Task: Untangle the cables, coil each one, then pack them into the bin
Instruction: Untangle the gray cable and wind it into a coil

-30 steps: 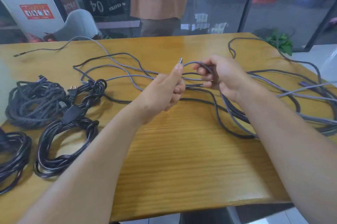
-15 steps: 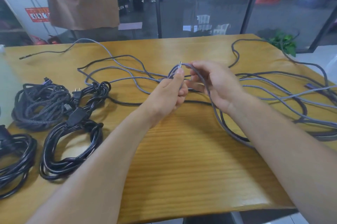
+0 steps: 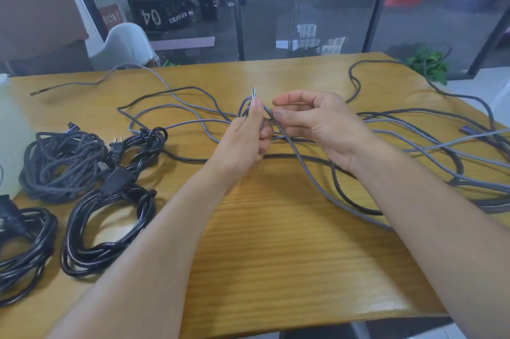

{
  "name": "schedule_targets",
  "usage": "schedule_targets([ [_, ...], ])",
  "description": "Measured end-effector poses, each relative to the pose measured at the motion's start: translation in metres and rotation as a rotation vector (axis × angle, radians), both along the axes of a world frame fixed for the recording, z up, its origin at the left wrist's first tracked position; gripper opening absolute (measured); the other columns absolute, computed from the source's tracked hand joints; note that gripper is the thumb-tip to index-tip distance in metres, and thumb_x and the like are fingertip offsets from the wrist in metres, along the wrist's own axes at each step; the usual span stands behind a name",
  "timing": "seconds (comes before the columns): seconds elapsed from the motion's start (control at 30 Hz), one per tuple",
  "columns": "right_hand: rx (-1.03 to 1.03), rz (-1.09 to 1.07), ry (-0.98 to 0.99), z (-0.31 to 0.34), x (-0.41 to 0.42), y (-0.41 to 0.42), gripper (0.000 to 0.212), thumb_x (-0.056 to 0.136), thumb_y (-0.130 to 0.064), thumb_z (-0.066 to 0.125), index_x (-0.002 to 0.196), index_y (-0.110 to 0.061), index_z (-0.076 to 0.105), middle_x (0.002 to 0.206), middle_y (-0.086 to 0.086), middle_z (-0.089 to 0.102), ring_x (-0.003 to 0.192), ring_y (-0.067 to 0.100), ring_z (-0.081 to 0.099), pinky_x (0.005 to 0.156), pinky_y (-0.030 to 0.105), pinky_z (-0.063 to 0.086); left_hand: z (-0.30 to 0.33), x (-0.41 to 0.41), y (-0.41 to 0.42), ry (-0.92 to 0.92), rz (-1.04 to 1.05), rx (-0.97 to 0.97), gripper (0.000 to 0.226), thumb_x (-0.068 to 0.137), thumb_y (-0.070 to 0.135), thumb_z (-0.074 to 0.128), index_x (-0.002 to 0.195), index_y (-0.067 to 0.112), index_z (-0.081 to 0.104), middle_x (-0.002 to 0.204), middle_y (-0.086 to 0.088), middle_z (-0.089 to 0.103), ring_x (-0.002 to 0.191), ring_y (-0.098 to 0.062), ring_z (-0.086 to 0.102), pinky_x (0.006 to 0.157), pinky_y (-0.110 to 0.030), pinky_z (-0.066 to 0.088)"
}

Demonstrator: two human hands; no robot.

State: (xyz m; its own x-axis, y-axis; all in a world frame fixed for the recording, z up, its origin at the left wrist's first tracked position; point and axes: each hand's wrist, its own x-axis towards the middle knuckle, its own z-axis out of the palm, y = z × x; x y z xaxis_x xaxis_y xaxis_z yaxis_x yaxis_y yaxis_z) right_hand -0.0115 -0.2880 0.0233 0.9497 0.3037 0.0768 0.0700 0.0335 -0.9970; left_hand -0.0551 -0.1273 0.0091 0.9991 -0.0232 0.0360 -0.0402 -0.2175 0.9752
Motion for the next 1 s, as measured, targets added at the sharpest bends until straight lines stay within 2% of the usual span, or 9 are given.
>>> schedule_targets([
  [0.17,0.052,0.055,0.018,0.004,-0.006,0.004,0.025,0.087,0.002,0.076,0.110,-0.006,0.071,0.100,0.012,0.080,0.092,0.021,0.078,0.080,0.028,0.061,0.001,0.001,0.002,-0.034,-0.001,0.020,0.051,0.106,0.057,0.043,0.067,0.026,0.030,0.062,0.001,0.023,0.052,-0.014,0.018,0.047,-0.025,0.016],
  [0.3,0.102,0.116,0.069,0.009,-0.006,0.002,0.025,0.093,0.006,0.066,0.116,-0.005,0.064,0.106,0.015,0.079,0.098,0.025,0.077,0.088,0.036,0.062,0.003,0.002,0.005,-0.033,0.012,-0.044,0.041,0.110,0.040,0.042,0.076,0.023,0.055,0.062,0.005,0.020,0.050,-0.010,0.019,0.046,-0.022,0.018],
  [0.37,-0.042,0.139,0.031,0.012,-0.007,-0.002,0.018,0.100,-0.007,0.065,0.117,-0.004,0.065,0.104,0.010,0.080,0.095,0.022,0.077,0.088,0.037,0.063,0.004,0.003,0.009,-0.040,0.072,-0.119,0.043,0.111,0.035,0.041,0.071,0.024,0.048,0.063,0.004,0.020,0.046,-0.007,0.020,0.042,-0.019,0.019],
  [0.43,-0.381,0.199,-0.094,0.012,-0.011,-0.002,0.019,0.105,-0.021,0.060,0.109,-0.006,0.071,0.096,0.005,0.080,0.090,0.021,0.077,0.089,0.038,0.063,0.006,0.005,0.016,-0.050,0.155,-0.193,0.044,0.111,0.032,0.041,0.068,0.025,0.035,0.063,0.003,0.023,0.044,-0.006,0.020,0.041,-0.017,0.019],
  [0.5,-0.579,0.337,-0.136,0.009,-0.019,0.002,0.031,0.111,-0.026,0.049,0.102,-0.007,0.072,0.089,0.005,0.079,0.082,0.025,0.076,0.084,0.039,0.062,0.008,0.006,0.022,-0.057,0.211,-0.228,0.044,0.111,0.032,0.041,0.068,0.023,0.035,0.060,0.005,0.027,0.045,-0.008,0.022,0.044,-0.020,0.019],
  [0.63,-0.487,0.497,-0.014,0.007,-0.032,0.010,0.031,0.113,-0.023,0.042,0.108,-0.004,0.066,0.079,0.007,0.069,0.064,0.021,0.067,0.064,0.033,0.058,0.006,0.009,0.026,-0.071,0.226,-0.241,0.044,0.110,0.035,0.038,0.069,0.021,0.040,0.060,0.006,0.027,0.050,-0.011,0.020,0.052,-0.030,0.018],
  [0.77,-0.434,0.648,0.056,0.003,-0.035,0.012,0.029,0.114,-0.025,0.039,0.118,-0.005,0.059,0.084,0.010,0.069,0.070,0.023,0.067,0.065,0.037,0.060,0.004,0.011,0.021,-0.080,0.122,-0.360,0.044,0.112,0.037,0.034,0.072,0.019,0.040,0.061,0.003,0.033,0.052,-0.012,0.023,0.054,-0.030,0.018],
  [0.87,-0.458,0.675,0.118,-0.004,-0.037,0.017,0.036,0.113,-0.034,0.037,0.114,-0.007,0.060,0.078,0.008,0.066,0.064,0.021,0.065,0.062,0.037,0.061,0.005,0.010,0.020,-0.062,0.018,-0.521,0.044,0.112,0.039,0.036,0.073,0.018,0.040,0.064,-0.001,0.039,0.054,-0.016,0.033,0.058,-0.030,0.026],
  [1.0,-0.524,0.679,0.164,-0.012,-0.035,0.021,0.051,0.111,-0.048,0.033,0.107,-0.007,0.063,0.068,0.005,0.056,0.055,0.019,0.055,0.054,0.033,0.059,0.011,0.005,0.020,-0.044,-0.071,-0.628,0.043,0.113,0.039,0.033,0.076,0.018,0.038,0.064,-0.001,0.041,0.053,-0.017,0.040,0.058,-0.028,0.034],
])
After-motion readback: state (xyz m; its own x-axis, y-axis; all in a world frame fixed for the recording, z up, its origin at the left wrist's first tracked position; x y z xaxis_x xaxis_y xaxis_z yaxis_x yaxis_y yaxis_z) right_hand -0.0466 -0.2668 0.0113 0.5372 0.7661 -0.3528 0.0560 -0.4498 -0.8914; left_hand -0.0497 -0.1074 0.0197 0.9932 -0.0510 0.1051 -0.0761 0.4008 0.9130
